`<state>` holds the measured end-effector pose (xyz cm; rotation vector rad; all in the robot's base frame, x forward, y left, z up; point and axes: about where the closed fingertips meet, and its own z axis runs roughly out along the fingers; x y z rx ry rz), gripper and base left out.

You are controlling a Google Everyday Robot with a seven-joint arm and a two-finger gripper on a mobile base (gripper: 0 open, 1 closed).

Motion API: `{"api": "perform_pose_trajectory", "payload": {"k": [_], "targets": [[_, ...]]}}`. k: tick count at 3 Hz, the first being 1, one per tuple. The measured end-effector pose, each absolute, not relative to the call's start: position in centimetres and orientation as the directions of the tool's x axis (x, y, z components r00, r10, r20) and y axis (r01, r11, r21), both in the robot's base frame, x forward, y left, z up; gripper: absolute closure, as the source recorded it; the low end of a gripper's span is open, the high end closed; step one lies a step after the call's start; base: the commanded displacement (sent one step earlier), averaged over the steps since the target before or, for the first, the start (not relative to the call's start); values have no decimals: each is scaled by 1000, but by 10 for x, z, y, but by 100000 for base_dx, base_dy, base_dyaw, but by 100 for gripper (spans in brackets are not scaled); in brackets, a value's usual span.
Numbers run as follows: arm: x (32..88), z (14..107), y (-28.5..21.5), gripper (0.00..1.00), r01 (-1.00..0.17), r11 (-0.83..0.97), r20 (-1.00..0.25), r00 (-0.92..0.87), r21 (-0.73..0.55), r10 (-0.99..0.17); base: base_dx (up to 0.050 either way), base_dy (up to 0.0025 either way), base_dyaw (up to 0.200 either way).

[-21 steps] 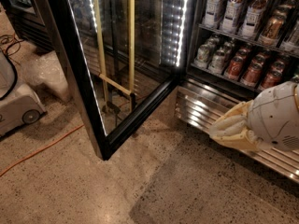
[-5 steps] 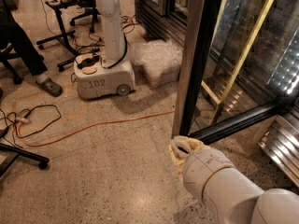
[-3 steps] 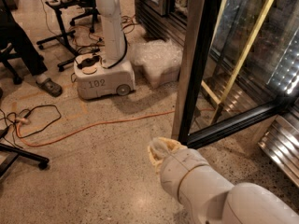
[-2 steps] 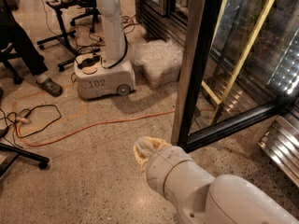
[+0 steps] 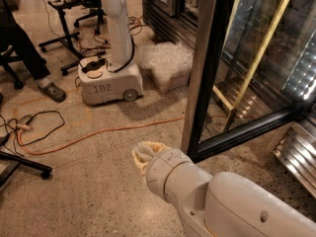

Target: Close left fridge door

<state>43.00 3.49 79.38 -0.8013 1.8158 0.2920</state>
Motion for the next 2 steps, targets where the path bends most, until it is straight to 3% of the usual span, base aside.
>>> {"api": "perform_pose_trajectory", "payload": {"k": [1, 2], "targets": [[446, 809, 29, 100, -610, 771, -915, -178, -186, -362, 0, 0, 0], [468, 850, 20, 100, -525, 839, -958, -138, -146, -253, 0, 0, 0]]}}
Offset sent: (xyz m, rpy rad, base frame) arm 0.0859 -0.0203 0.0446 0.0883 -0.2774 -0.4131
